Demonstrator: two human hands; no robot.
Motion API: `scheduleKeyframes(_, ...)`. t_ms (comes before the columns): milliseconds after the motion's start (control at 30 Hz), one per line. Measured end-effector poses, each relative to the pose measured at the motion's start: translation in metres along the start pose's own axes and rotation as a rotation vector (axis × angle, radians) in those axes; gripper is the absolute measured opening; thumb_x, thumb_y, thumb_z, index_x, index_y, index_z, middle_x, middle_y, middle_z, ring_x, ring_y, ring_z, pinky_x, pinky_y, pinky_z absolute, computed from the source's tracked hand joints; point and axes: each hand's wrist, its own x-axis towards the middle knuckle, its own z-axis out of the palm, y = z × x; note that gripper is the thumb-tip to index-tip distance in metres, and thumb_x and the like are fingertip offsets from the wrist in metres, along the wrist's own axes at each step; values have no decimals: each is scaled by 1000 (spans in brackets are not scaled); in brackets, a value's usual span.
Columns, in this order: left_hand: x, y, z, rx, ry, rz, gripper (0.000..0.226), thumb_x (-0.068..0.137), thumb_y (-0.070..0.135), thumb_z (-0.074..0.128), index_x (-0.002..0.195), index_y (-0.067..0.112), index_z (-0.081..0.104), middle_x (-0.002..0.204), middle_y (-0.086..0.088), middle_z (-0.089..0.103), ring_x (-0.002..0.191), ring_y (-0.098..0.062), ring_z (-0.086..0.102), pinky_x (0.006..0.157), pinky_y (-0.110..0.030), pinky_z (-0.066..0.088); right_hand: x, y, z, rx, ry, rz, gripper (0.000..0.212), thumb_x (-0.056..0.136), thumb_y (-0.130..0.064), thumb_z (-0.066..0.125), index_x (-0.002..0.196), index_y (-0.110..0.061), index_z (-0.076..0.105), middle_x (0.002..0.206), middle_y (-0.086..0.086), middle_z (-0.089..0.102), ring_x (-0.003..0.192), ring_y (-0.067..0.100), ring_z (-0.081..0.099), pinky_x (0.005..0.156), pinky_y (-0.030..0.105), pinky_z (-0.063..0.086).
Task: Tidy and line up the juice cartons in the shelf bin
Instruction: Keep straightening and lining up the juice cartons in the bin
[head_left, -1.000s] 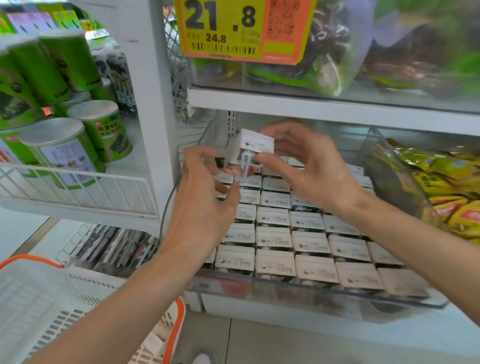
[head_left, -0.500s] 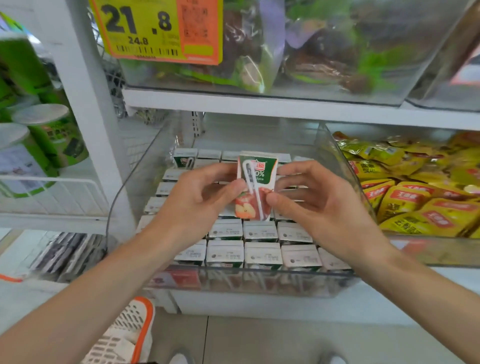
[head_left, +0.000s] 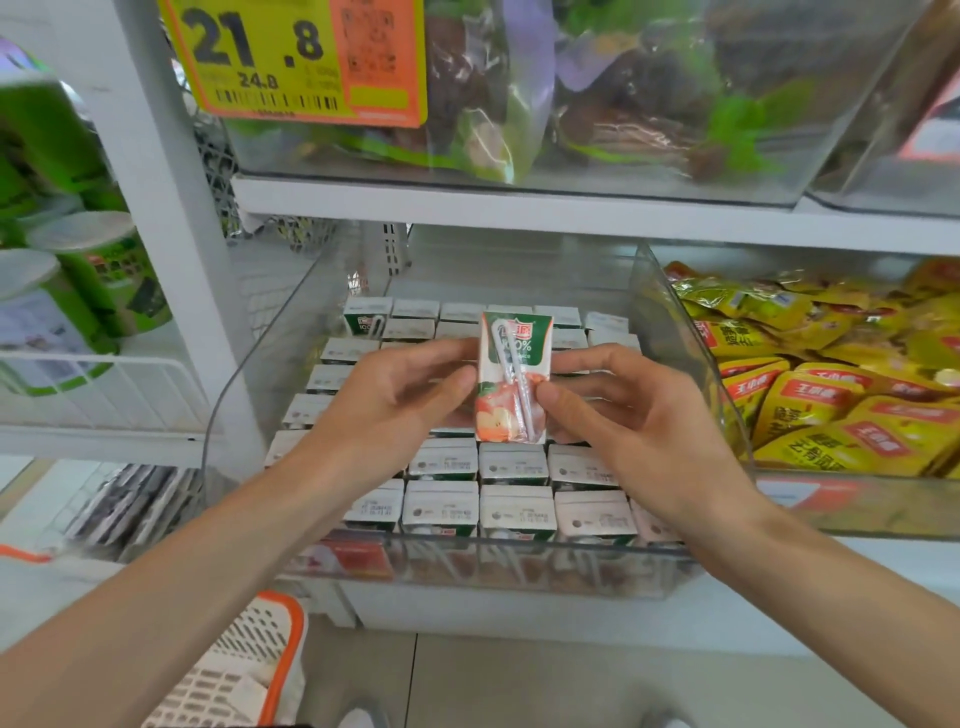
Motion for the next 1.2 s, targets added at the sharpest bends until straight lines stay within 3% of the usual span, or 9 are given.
scheduleKeyframes(167,2,-2,-1,-61,5,-26,26,101,20,62,121,35,71,117,13,78,103,-12,77,97,-22,57,0,2,0,57,-12,25,14,94,-14,76,107,-9,74,98,3,82,88,17,80,75,21,62)
scheduleKeyframes(267,4,-3,-1,-126,5,-51,37,90,35,67,126,31,69,119,8,78,108,-13,75,93,-25,60,0,2,2,117,-46,66,12,98,-14,72,107,-7,73,101,7,82,95,25,80,82,30,64)
scheduleKeyframes(400,3,-8,0,-214,-164,-132,48,91,46,65,135,27,65,128,5,75,122,-13,70,100,-24,56,2,0,6,198,-114,108,13,104,-19,65,106,-11,75,103,9,82,102,26,78,91,34,63)
scheduleKeyframes(533,2,-12,0,-249,-195,-153,40,95,41,63,131,26,68,126,2,76,121,-14,70,96,-20,56,5,-3,9,176,-151,49,15,97,-26,74,109,-17,78,91,6,80,89,19,78,88,24,61)
scheduleKeyframes(667,4,-11,-4,-285,-166,-160,43,96,38,60,134,20,66,126,-4,76,121,-20,71,103,-30,55,9,1,7,77,-140,32,18,99,-19,72,114,-25,79,103,-3,82,95,6,76,79,11,55)
scheduleKeyframes(833,5,-8,-4,-349,-137,-233,46,97,32,55,140,15,60,124,-7,76,118,-23,73,102,-35,57,13,7,6,24,-135,66,23,104,-18,63,120,-26,78,106,-8,81,100,12,76,80,20,57)
scheduleKeyframes(1067,6,-7,-5,-424,-104,-284,46,91,28,55,131,8,65,119,-14,77,113,-31,74,97,-45,60,12,7,9,54,-144,-20,18,96,-16,76,109,-27,77,98,-3,82,90,9,77,78,14,57)
scheduleKeyframes(1200,4,-6,-5,-316,-128,-221,43,95,35,59,134,17,67,124,-5,77,115,-25,74,96,-39,61,10,5,11,50,-141,-14,34,84,-33,84,116,-26,76,106,-3,79,94,13,78,85,21,60)
